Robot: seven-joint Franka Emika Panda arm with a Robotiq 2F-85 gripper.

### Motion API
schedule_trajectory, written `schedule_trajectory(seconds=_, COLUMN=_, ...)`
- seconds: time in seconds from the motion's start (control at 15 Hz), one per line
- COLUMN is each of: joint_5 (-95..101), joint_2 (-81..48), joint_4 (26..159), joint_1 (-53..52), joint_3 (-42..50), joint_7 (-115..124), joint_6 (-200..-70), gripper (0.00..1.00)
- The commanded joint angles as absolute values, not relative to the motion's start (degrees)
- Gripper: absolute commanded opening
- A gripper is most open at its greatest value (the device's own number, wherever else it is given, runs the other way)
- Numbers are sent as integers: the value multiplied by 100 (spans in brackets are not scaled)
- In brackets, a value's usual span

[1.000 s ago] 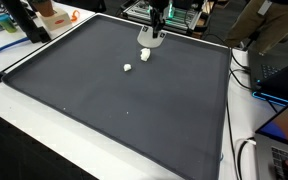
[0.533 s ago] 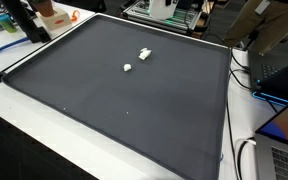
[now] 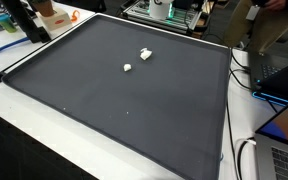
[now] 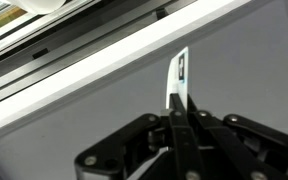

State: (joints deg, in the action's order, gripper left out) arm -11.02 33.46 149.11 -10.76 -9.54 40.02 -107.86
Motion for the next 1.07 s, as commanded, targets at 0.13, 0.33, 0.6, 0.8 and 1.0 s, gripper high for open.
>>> schedule_trajectory(seconds=0.13, joint_5=-1104, joint_2=3293, joint_4=14799, joint_1=-845, joint_3=-1081, joint_7=3774, joint_6=-10643, gripper=1)
schedule_trajectory(seconds=0.33, joint_5=-985, joint_2=3075, joint_4=14482, joint_1=-661, joint_3=-922, joint_7=3411, joint_6=-10201, gripper=1)
schedule_trajectory(seconds=0.6, joint_5=-972, joint_2=2829, joint_4=14091, joint_1=-377, joint_3=-794, joint_7=2881, joint_6=-9546, gripper=35)
schedule_trajectory(seconds=0.8, joint_5=-939, joint_2=2812, joint_4=14018, joint_1=-243, joint_3=-825, joint_7=2684, joint_6=-9489, gripper=57)
schedule_trajectory(seconds=1.0, joint_5=-761, joint_2=3232, joint_4=14450, joint_1=-304, joint_3=-1102, joint_7=2684, joint_6=-10457, gripper=81)
